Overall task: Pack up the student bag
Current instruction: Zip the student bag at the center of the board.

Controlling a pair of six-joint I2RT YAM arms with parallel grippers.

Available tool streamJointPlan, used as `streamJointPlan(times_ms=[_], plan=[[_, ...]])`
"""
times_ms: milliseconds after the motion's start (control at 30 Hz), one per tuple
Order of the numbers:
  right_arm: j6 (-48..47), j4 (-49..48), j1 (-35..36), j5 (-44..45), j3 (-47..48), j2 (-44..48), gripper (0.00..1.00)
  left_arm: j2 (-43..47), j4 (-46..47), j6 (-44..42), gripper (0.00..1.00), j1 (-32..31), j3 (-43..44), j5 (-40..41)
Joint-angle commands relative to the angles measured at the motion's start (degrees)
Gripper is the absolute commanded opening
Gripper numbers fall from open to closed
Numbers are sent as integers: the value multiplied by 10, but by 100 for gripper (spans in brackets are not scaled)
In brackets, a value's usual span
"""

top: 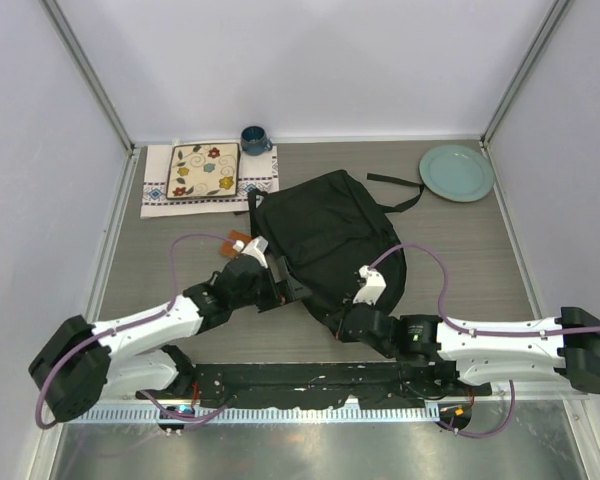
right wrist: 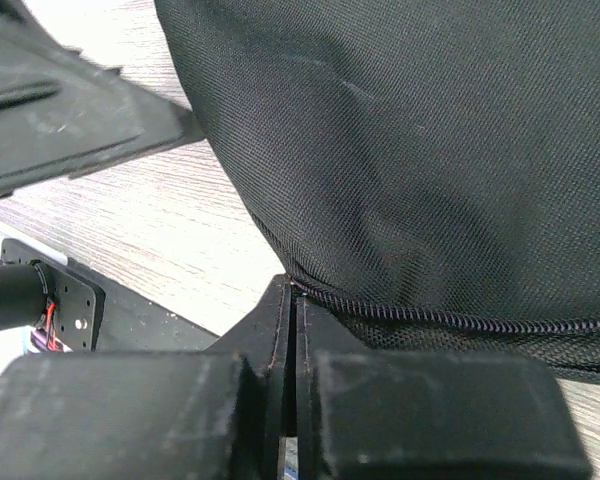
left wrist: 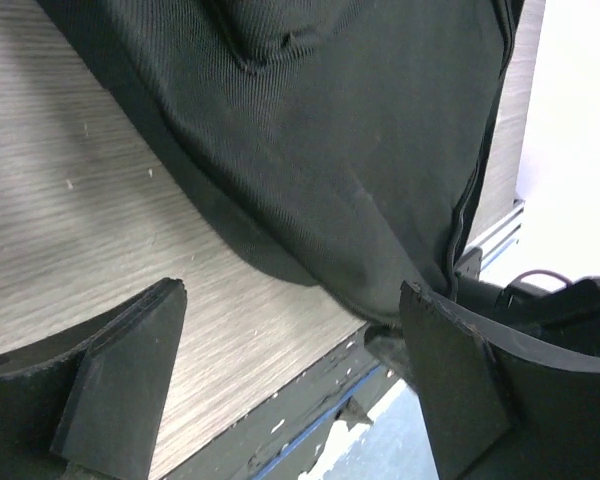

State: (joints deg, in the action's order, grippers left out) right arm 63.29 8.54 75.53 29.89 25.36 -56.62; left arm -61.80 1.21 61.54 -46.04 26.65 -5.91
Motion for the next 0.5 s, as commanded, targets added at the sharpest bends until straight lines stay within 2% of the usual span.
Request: streamJointPlan(times_ms=[0, 67, 100, 167, 200, 233, 267, 400, 467], plan=[[-25, -33, -4, -11, -1, 5, 0, -52, 96, 21, 84, -6, 40, 29], [-27, -37, -4, -17, -1, 0, 0, -84, 107, 21, 74, -7, 55, 21], [-27, -40, -4, -18, -1, -2, 0, -95, 112, 20, 62, -8, 61, 15], [-31, -41, -5, -22, -1, -4, 0, -115, 116, 17, 43, -8, 72, 7], [-34, -41, -5, -23, 0, -9, 0, -119, 114, 14, 23, -8, 74, 7], [-39, -39, -6, -24, 0, -9, 0, -122, 97, 11, 14, -8, 80, 10], [-40, -34, -6, -26, 0, -11, 0, -122, 81, 7, 0, -8, 83, 14], [-39, -2, -11, -28, -5, -13, 0, -98, -45, -50, 0, 1, 101, 81], [-38, 11, -12, -28, -9, -12, 0, -71, -77, -72, 0, 24, 103, 90]])
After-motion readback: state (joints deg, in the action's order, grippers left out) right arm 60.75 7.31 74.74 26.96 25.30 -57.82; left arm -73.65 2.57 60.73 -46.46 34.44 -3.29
